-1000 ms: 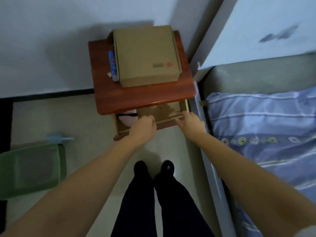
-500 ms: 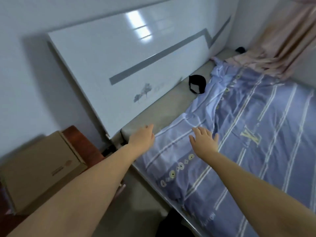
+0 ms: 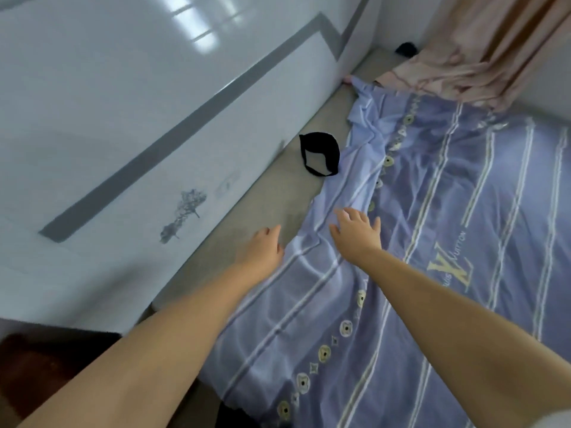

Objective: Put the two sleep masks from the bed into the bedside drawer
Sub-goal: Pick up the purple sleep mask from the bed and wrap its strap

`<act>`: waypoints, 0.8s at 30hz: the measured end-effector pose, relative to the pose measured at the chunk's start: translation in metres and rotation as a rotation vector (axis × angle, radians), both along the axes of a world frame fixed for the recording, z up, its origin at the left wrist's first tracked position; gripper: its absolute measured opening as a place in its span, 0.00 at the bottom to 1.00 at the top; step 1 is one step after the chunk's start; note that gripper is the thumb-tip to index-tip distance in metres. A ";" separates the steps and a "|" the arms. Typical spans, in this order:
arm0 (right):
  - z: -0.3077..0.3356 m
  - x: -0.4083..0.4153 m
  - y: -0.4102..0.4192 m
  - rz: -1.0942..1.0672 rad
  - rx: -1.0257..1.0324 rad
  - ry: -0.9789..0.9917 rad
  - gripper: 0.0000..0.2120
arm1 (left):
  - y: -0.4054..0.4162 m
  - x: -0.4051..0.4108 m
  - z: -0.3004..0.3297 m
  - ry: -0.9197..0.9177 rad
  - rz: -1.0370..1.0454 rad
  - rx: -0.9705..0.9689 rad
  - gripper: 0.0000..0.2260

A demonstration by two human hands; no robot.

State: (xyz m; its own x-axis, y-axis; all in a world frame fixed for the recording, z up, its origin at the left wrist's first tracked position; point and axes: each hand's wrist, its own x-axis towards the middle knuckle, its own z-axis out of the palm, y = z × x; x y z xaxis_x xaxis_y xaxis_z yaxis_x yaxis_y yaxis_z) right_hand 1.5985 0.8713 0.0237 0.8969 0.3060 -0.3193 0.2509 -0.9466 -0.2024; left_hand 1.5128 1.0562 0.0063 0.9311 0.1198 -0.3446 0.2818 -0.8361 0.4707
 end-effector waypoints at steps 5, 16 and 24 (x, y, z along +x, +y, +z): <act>-0.067 0.100 0.035 -0.071 -0.034 0.037 0.22 | 0.017 0.120 -0.079 0.072 -0.081 -0.055 0.18; -0.148 0.291 0.087 -0.541 0.199 -0.105 0.31 | 0.047 0.221 -0.225 -0.152 -0.226 0.140 0.21; -0.173 0.315 0.069 -0.573 0.118 -0.214 0.17 | 0.047 0.216 -0.256 -0.349 -0.274 0.304 0.22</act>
